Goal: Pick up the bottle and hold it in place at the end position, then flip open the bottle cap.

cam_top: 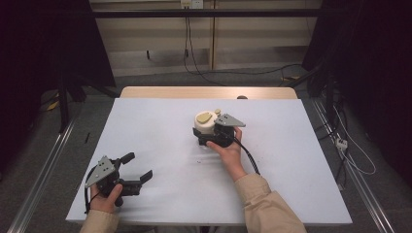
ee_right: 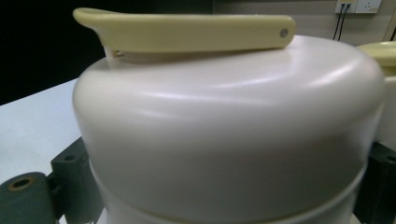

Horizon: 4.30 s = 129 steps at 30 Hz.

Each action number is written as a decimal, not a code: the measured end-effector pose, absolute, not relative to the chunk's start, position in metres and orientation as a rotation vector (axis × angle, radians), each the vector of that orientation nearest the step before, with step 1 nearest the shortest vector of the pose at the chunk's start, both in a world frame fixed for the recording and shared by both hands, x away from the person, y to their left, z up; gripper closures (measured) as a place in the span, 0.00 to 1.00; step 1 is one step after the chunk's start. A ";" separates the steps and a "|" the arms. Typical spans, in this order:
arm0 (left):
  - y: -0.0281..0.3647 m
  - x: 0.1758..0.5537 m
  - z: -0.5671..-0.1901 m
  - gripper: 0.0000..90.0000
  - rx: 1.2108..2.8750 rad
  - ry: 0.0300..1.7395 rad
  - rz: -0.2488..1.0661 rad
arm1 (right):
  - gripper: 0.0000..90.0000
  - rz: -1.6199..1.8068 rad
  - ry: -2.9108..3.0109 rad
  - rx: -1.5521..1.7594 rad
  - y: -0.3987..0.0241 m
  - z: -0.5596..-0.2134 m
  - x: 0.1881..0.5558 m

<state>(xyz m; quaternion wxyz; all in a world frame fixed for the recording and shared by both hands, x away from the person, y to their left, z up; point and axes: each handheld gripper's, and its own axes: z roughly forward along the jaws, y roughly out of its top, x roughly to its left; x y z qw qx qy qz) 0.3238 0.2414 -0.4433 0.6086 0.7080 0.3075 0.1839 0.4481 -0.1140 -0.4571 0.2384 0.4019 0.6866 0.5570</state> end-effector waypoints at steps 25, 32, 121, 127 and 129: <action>0.240 0.324 -0.443 0.04 1.635 0.711 0.423 | 0.07 1.491 1.917 1.066 -0.113 -0.456 0.445; 0.239 0.325 -0.443 0.04 1.640 0.709 0.423 | 0.07 1.489 1.937 1.091 -0.117 -0.457 0.443; 0.154 0.379 -0.414 0.16 1.722 0.732 0.321 | 0.07 1.466 1.963 1.102 -0.118 -0.455 0.442; 0.148 0.386 -0.413 0.21 1.719 0.747 0.302 | 0.07 1.467 1.963 1.104 -0.118 -0.455 0.442; 0.146 0.389 -0.414 0.23 1.726 0.747 0.299 | 0.07 1.468 1.963 1.102 -0.118 -0.455 0.442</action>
